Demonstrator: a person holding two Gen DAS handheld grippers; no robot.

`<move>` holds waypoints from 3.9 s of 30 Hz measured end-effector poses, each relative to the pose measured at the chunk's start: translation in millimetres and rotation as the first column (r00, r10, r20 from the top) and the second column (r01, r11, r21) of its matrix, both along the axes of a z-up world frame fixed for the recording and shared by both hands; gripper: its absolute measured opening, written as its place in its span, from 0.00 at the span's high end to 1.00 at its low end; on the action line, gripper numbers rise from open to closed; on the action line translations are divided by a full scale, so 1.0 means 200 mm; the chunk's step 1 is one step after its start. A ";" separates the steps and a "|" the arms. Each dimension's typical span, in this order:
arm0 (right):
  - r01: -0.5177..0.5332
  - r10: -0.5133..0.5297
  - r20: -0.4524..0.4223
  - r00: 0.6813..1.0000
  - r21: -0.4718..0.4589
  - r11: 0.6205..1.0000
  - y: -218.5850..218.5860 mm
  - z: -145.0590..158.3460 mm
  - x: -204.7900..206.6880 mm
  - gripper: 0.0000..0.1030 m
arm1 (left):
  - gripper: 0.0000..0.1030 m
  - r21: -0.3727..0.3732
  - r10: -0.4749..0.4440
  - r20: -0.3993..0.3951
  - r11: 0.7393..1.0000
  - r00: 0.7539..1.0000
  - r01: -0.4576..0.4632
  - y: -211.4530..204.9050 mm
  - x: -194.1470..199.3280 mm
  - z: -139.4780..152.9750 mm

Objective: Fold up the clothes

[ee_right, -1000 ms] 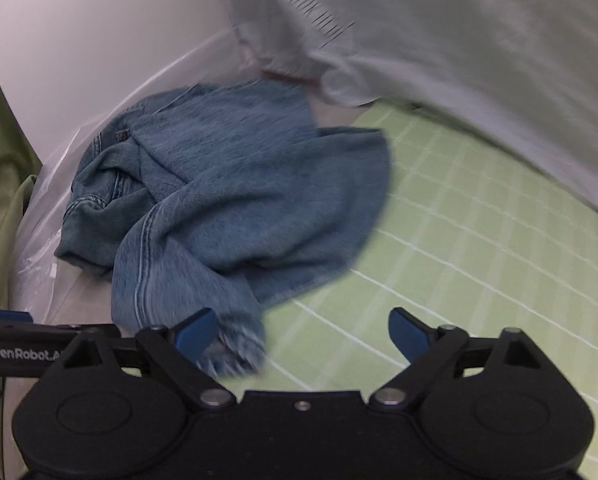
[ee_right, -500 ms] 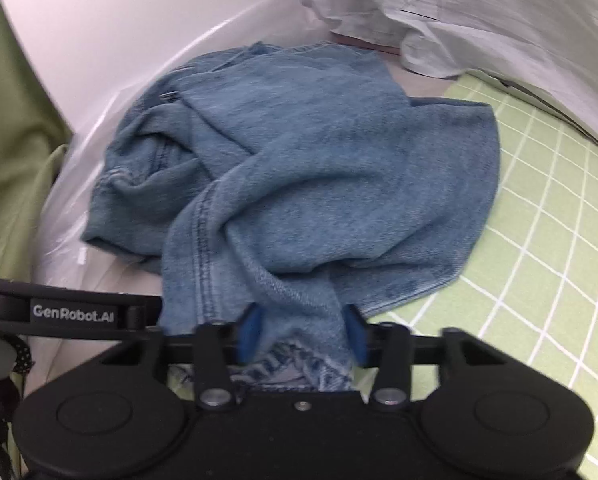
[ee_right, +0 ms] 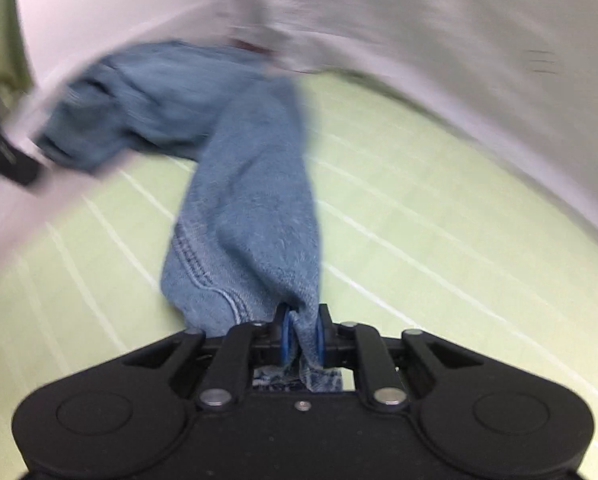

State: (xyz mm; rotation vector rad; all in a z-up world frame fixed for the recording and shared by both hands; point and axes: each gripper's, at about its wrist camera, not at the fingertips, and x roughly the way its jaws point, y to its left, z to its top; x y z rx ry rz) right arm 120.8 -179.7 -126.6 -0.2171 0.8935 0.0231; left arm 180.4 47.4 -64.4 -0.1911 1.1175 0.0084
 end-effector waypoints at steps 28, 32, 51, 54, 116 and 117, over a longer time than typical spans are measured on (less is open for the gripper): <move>0.670 -0.663 0.119 0.739 -0.235 0.704 -2.25 0.23 -0.77 0.20 | 0.03 -0.026 -0.110 0.000 0.994 0.994 0.110 -1.12 -0.47 0.06; 0.646 -0.643 0.104 0.759 0.008 0.763 -2.01 0.22 -0.67 0.02 | 0.03 0.007 -0.148 -0.042 0.989 0.988 0.149 -1.16 -0.34 0.00; 0.318 -0.388 0.087 0.918 0.425 0.848 -1.35 0.18 -0.21 0.92 | 0.04 -0.030 -0.218 -0.046 0.976 0.975 0.217 -1.11 -0.24 -0.04; 0.307 -0.417 0.217 0.883 0.407 0.860 -1.32 0.40 -0.47 0.93 | 0.04 -0.021 -0.237 0.001 0.971 0.971 0.237 -1.12 -0.32 0.03; 0.878 -0.879 0.016 0.476 0.048 0.476 -2.05 -0.01 -0.85 0.05 | 0.18 0.204 -0.351 -0.096 0.909 0.931 0.364 -1.98 0.37 -0.34; 0.876 -0.878 0.018 0.479 0.046 0.480 -2.04 -0.01 -0.85 0.05 | 0.25 0.193 -0.352 -0.088 0.912 0.932 0.363 -1.98 0.37 -0.32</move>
